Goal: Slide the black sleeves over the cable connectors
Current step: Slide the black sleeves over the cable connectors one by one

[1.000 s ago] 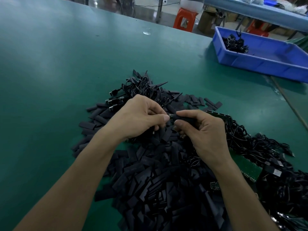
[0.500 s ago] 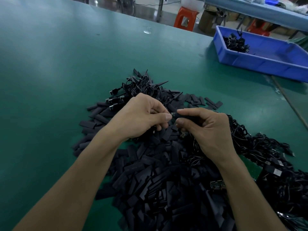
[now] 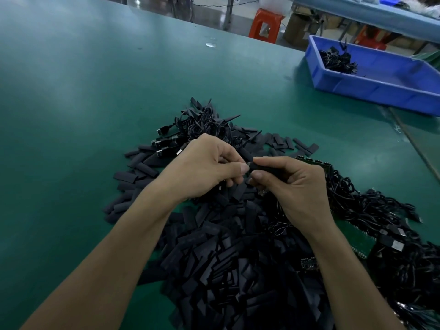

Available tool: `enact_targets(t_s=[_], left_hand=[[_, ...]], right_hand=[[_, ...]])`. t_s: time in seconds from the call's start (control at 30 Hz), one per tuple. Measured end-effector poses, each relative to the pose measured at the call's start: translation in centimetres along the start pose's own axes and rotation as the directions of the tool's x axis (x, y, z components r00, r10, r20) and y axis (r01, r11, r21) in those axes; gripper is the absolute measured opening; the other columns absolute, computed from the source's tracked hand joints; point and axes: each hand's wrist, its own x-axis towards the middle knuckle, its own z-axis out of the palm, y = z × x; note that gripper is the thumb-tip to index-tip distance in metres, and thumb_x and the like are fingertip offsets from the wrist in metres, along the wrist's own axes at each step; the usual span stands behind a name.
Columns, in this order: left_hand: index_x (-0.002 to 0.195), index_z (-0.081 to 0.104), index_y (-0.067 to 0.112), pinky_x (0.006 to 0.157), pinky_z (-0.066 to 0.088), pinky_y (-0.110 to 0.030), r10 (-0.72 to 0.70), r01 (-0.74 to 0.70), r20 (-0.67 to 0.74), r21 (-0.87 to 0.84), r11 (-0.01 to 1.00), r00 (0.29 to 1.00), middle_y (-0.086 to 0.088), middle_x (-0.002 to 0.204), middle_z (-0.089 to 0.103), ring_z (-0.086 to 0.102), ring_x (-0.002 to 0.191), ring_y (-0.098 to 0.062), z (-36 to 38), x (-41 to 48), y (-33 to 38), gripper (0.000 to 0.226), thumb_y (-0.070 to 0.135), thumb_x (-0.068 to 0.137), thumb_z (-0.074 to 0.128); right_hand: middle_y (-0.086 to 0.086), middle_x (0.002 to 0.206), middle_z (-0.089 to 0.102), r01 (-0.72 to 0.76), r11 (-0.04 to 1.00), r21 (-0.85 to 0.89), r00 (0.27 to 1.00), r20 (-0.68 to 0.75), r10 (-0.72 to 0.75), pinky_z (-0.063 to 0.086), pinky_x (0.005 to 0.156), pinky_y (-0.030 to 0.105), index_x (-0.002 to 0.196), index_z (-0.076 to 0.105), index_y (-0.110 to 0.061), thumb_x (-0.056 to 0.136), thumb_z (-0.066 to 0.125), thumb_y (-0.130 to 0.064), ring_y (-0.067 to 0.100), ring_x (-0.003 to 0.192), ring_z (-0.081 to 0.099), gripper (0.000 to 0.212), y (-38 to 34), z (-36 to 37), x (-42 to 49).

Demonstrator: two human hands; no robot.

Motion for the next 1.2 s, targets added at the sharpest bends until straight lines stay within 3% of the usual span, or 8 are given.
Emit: enact_targets(t_s=[0.2,0.33,0.47,0.7,0.83,0.93,1.1,1.2], left_hand=[[0.081,0.077,0.024,0.071,0.061,-0.034,-0.021,0.022,-0.017,0.047,0.999,1.0,0.004,0.073,0.076,0.071,0.065,-0.011,-0.1,0.2,-0.4,0.012,0.025,0.092,0.072],[0.078,0.075,0.022,0.061,0.054,-0.016,0.02,-0.016,-0.023,0.138,0.99,1.0,0.012,0.068,0.074,0.069,0.059,-0.003,0.2,0.1,-0.3,0.016,0.022,0.094,0.07],[0.078,0.074,0.023,0.058,0.05,-0.011,0.041,-0.032,-0.057,0.149,0.988,0.998,0.013,0.067,0.073,0.067,0.057,-0.001,0.6,0.0,-0.3,0.017,0.02,0.094,0.069],[0.077,0.073,0.025,0.065,0.055,-0.021,0.037,-0.032,-0.044,0.103,0.994,0.998,0.012,0.067,0.074,0.069,0.06,-0.004,0.6,0.0,-0.2,0.019,0.019,0.094,0.069],[0.075,0.074,0.025,0.065,0.057,-0.026,0.017,-0.011,-0.085,0.077,0.997,0.996,0.01,0.067,0.074,0.07,0.059,-0.005,0.7,-0.1,-0.1,0.02,0.026,0.094,0.07],[0.073,0.075,0.025,0.068,0.062,-0.031,0.003,0.005,-0.111,0.069,0.998,0.994,0.009,0.066,0.074,0.07,0.059,-0.006,0.9,-0.2,0.0,0.02,0.029,0.093,0.072],[0.078,0.076,0.024,0.068,0.062,-0.032,0.007,-0.006,-0.121,0.005,1.0,0.993,0.008,0.067,0.075,0.072,0.061,-0.008,1.3,-0.2,0.0,0.014,0.027,0.091,0.074],[0.077,0.076,0.025,0.071,0.061,-0.033,0.011,-0.011,-0.114,-0.001,1.0,0.993,0.009,0.068,0.075,0.073,0.064,-0.01,1.3,-0.2,0.0,0.014,0.026,0.091,0.074]], right_hand=[[-0.008,0.091,0.077,0.002,0.996,-0.087,0.999,-0.041,-0.006,0.059,0.077,0.03,0.102,0.074,-0.032,0.083,0.08,-0.017,0.014,0.083,0.074,0.026,0.3,0.1,0.0],[-0.01,0.084,0.076,0.001,0.994,-0.113,1.0,-0.019,-0.003,0.058,0.072,0.024,0.097,0.074,-0.031,0.084,0.078,-0.014,0.012,0.075,0.074,0.022,0.3,0.1,0.2],[-0.007,0.082,0.076,-0.008,0.993,-0.118,1.0,-0.017,0.006,0.059,0.071,0.025,0.095,0.074,-0.03,0.085,0.078,-0.013,0.013,0.073,0.074,0.02,0.3,-0.1,0.5],[-0.006,0.093,0.077,-0.033,0.996,-0.082,0.999,-0.02,0.032,0.062,0.078,0.038,0.113,0.069,-0.038,0.081,0.081,-0.021,0.015,0.082,0.075,0.038,-0.2,0.0,0.3],[-0.003,0.087,0.076,-0.079,0.995,-0.067,0.964,-0.258,0.059,0.062,0.075,0.045,0.107,0.065,-0.04,0.078,0.085,-0.027,0.017,0.079,0.074,0.037,-0.2,0.6,-0.1],[-0.001,0.088,0.076,-0.065,0.996,-0.068,0.927,-0.374,0.035,0.062,0.077,0.041,0.098,0.07,-0.035,0.079,0.084,-0.023,0.017,0.08,0.074,0.026,0.0,1.2,-0.4],[-0.005,0.089,0.078,-0.048,0.999,0.023,0.912,-0.407,0.053,0.061,0.077,0.029,0.109,0.073,-0.022,0.079,0.08,-0.024,0.015,0.082,0.075,0.032,0.0,2.0,-0.8],[-0.01,0.088,0.077,-0.035,0.997,0.07,0.907,-0.418,0.061,0.057,0.076,0.02,0.108,0.073,-0.025,0.08,0.08,-0.021,0.01,0.082,0.074,0.029,0.0,2.3,-0.9]])
